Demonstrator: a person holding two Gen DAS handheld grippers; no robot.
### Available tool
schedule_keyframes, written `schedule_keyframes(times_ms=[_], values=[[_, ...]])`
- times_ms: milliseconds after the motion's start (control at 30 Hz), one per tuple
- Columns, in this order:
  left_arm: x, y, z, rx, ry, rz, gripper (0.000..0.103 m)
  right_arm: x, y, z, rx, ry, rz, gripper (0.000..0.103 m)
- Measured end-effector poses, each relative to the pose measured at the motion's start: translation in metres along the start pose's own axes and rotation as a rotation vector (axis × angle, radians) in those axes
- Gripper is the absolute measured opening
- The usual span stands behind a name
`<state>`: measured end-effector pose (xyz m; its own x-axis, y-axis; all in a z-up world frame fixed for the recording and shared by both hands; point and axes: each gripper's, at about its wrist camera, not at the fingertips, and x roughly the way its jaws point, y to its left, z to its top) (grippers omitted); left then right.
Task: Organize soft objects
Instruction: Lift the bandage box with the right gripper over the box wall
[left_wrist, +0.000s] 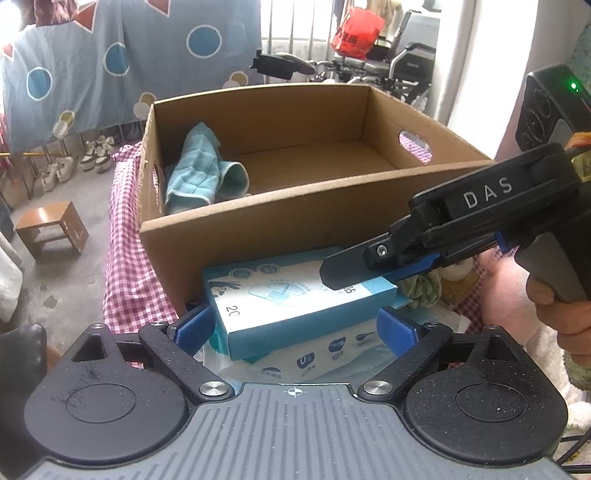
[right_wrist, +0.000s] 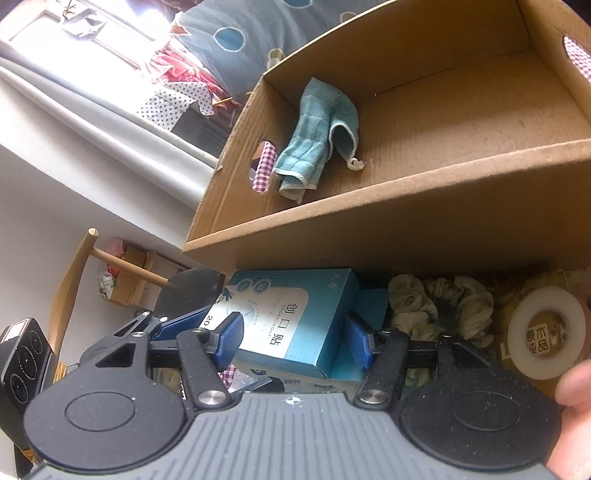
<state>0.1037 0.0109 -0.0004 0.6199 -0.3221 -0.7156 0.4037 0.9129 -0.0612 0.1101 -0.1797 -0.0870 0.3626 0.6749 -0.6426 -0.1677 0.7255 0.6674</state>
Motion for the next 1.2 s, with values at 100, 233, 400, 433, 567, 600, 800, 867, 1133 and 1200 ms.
schedule_keyframes(times_ms=[100, 233, 400, 433, 567, 600, 800, 867, 1133, 1200], values=[[-0.010, -0.002, -0.001, 0.000, -0.025, 0.006, 0.095, -0.004, 0.003, -0.002, -0.008, -0.006, 0.007, 0.062], [-0.022, -0.005, 0.001, 0.002, -0.052, 0.023, 0.095, -0.010, 0.008, -0.004, -0.018, -0.016, 0.021, 0.062], [-0.043, -0.009, 0.008, 0.011, -0.110, 0.057, 0.095, -0.021, 0.019, -0.005, -0.039, -0.038, 0.059, 0.062], [-0.047, -0.010, 0.010, 0.013, -0.122, 0.065, 0.095, -0.023, 0.021, -0.005, -0.043, -0.041, 0.068, 0.062], [-0.063, -0.013, 0.018, 0.031, -0.170, 0.107, 0.095, -0.030, 0.033, -0.002, -0.068, -0.051, 0.112, 0.062], [-0.066, -0.014, 0.020, 0.036, -0.180, 0.118, 0.095, -0.033, 0.036, -0.001, -0.076, -0.056, 0.122, 0.062], [-0.080, -0.013, 0.039, 0.076, -0.258, 0.155, 0.095, -0.048, 0.059, 0.013, -0.136, -0.099, 0.169, 0.062], [-0.081, -0.013, 0.048, 0.092, -0.282, 0.165, 0.095, -0.053, 0.065, 0.021, -0.155, -0.113, 0.177, 0.062], [-0.050, -0.005, 0.086, 0.115, -0.290, 0.132, 0.095, -0.068, 0.072, 0.068, -0.207, -0.159, 0.146, 0.062], [-0.036, -0.002, 0.091, 0.105, -0.265, 0.108, 0.095, -0.065, 0.066, 0.082, -0.209, -0.146, 0.132, 0.062]])
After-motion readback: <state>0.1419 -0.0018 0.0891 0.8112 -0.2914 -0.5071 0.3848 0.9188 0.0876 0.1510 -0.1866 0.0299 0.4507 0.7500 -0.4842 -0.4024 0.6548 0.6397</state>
